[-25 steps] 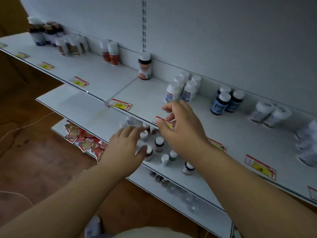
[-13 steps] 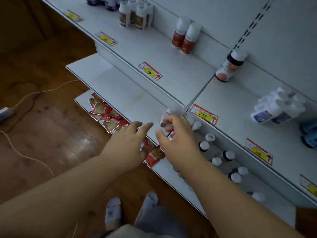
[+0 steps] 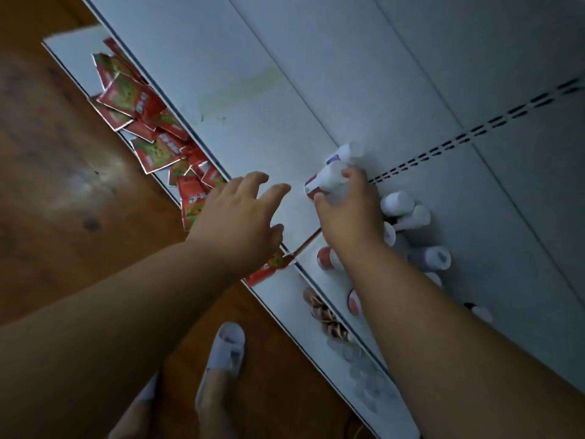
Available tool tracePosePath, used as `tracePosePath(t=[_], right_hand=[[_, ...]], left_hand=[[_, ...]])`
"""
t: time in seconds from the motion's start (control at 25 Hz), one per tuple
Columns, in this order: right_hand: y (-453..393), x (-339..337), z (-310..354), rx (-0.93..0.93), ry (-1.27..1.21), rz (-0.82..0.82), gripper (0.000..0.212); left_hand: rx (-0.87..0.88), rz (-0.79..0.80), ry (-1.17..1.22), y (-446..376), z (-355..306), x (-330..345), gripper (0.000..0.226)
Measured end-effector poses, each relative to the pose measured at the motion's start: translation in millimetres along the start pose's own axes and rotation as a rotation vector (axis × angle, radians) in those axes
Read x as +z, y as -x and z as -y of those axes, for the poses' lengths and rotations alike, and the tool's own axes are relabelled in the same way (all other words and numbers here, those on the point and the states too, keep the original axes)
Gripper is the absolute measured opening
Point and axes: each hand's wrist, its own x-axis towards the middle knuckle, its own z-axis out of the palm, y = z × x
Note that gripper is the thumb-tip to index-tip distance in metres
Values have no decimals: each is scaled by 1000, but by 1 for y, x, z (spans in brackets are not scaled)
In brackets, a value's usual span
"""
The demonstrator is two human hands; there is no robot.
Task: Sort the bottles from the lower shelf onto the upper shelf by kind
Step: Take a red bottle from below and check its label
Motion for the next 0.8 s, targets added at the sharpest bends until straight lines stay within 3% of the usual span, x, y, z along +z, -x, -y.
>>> tracePosePath(t=[0.16,0.4,0.6,0.8], right_hand=[[-57,34,-18,12,170,96,69],[-68,49,-22,-63,-16,48,48],[17,2,22,99,-668,258,49],[130,-83,104,350,-1238,450,47]], left_hand=[[-29,4,28,-37,13,47,62],[-88,28,205,-38,15,54,56],[-226,-74,499,27,8,-31,68],[-237,-121,714,132,-28,-158,53]])
